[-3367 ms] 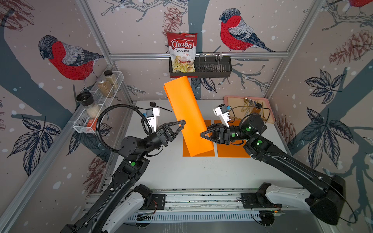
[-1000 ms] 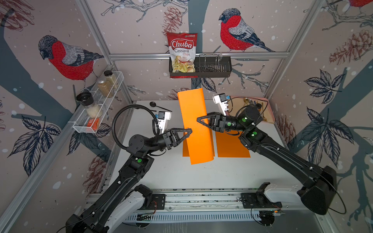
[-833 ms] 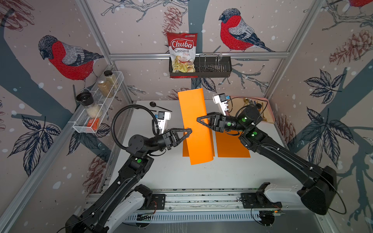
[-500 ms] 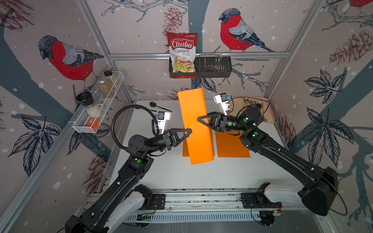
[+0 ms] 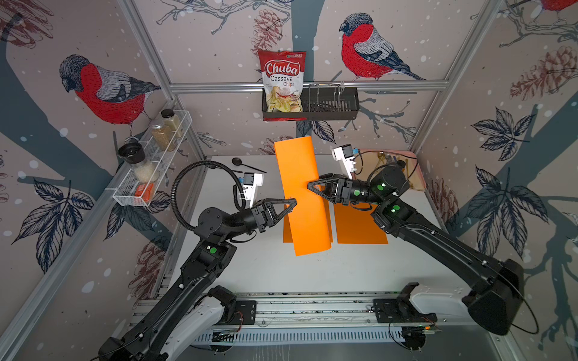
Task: Fold the rectangular paper in half along the long edge
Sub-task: Fold the paper.
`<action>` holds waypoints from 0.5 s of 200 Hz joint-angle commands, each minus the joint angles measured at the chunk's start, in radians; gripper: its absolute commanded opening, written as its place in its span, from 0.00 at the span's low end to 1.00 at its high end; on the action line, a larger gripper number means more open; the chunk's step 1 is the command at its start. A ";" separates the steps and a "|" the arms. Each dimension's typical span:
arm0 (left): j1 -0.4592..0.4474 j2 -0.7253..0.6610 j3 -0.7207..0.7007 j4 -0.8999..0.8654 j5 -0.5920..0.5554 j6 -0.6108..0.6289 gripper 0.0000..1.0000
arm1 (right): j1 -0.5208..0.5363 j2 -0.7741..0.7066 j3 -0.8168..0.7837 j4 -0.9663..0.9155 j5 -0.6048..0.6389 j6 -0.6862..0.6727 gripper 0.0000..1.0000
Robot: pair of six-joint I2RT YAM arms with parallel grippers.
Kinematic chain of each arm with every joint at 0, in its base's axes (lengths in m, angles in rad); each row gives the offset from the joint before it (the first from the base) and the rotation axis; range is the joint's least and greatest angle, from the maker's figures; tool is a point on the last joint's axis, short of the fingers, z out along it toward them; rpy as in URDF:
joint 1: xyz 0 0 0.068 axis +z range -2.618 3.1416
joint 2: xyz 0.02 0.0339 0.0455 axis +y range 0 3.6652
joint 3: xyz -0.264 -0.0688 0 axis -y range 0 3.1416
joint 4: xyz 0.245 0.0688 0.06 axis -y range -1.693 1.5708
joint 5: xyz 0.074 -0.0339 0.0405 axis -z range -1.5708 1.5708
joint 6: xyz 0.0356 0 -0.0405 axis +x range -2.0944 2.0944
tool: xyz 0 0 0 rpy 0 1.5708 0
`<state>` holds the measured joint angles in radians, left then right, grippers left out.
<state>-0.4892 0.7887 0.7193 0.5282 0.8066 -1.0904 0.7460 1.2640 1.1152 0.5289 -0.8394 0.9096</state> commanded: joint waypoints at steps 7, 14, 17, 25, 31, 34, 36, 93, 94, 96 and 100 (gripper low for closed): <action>-0.002 -0.006 0.017 -0.042 -0.030 0.058 0.00 | 0.025 -0.006 0.038 -0.125 0.030 -0.108 0.51; -0.002 -0.007 0.020 -0.045 -0.031 0.060 0.00 | 0.035 -0.006 0.052 -0.172 0.043 -0.140 0.51; -0.002 -0.008 0.019 -0.046 -0.033 0.060 0.00 | 0.041 -0.007 0.057 -0.187 0.048 -0.152 0.51; -0.002 -0.006 0.021 -0.046 -0.035 0.061 0.00 | 0.053 -0.006 0.073 -0.231 0.062 -0.184 0.51; -0.002 -0.005 0.024 -0.047 -0.036 0.063 0.00 | 0.062 -0.005 0.086 -0.269 0.075 -0.208 0.50; -0.002 -0.005 0.024 -0.047 -0.036 0.064 0.00 | 0.066 -0.004 0.092 -0.285 0.081 -0.220 0.50; -0.002 -0.005 0.024 -0.048 -0.036 0.065 0.00 | 0.070 -0.004 0.095 -0.295 0.086 -0.226 0.50; -0.002 -0.006 0.047 -0.084 -0.054 0.090 0.00 | 0.090 -0.006 0.129 -0.449 0.166 -0.323 0.49; -0.002 -0.006 0.047 -0.086 -0.054 0.090 0.00 | 0.090 -0.006 0.129 -0.450 0.167 -0.324 0.49; -0.002 -0.006 0.049 -0.087 -0.055 0.091 0.00 | 0.090 -0.006 0.129 -0.454 0.169 -0.327 0.50; -0.002 -0.006 0.051 -0.092 -0.057 0.094 0.00 | 0.090 -0.006 0.130 -0.460 0.174 -0.330 0.50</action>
<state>-0.4892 0.7860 0.7521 0.4500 0.7658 -1.0210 0.8352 1.2629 1.2331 0.1398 -0.7116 0.6464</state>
